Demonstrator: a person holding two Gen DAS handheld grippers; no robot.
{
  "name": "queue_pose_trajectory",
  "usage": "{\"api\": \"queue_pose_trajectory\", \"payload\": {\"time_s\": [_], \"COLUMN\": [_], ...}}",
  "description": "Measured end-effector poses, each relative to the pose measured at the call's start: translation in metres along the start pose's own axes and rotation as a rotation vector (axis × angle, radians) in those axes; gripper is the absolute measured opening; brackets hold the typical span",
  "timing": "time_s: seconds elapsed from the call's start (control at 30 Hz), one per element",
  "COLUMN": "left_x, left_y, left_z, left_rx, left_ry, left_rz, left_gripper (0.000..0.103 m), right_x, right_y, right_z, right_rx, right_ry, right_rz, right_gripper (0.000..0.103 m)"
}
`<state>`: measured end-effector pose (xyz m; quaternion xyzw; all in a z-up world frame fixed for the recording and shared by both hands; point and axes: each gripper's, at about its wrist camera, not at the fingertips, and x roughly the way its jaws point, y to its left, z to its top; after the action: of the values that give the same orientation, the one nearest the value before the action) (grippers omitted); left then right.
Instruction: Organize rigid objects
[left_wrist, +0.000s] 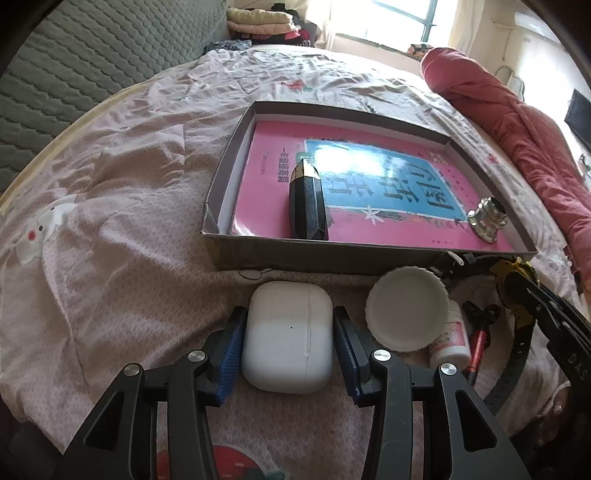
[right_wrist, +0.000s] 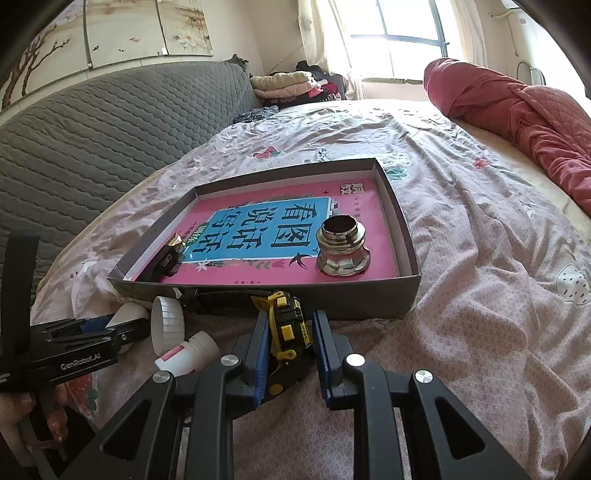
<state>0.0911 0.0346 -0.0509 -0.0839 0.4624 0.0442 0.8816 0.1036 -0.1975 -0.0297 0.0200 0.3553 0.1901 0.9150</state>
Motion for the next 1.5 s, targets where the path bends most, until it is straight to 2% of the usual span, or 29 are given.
{"api": "queue_pose_trajectory", "payload": {"time_s": [0.3, 0.4, 0.57, 0.9, 1.5], "left_x": [-0.013, -0.018, -0.024, -0.042, -0.076], "left_y": [-0.004, -0.006, -0.007, -0.008, -0.015], "left_z": [-0.004, -0.004, -0.003, 0.000, 0.002], "left_rx": [0.012, 0.018, 0.020, 0.030, 0.051], "left_ry": [-0.014, -0.023, -0.035, -0.083, -0.147], "left_rz": [-0.017, -0.019, -0.021, -0.018, -0.027], "left_gripper": [0.047, 0.047, 0.047, 0.047, 0.047], "right_x": [-0.010, -0.014, -0.019, -0.033, -0.051], "right_y": [0.002, 0.004, 0.009, 0.019, 0.022], "right_z": [0.002, 0.002, 0.002, 0.001, 0.003], "right_rx": [0.004, -0.004, -0.020, -0.053, -0.032], "right_ry": [-0.029, -0.037, -0.052, -0.094, -0.137], "right_rz": [0.025, 0.034, 0.035, 0.049, 0.018], "right_gripper": [0.022, 0.018, 0.018, 0.018, 0.018]}}
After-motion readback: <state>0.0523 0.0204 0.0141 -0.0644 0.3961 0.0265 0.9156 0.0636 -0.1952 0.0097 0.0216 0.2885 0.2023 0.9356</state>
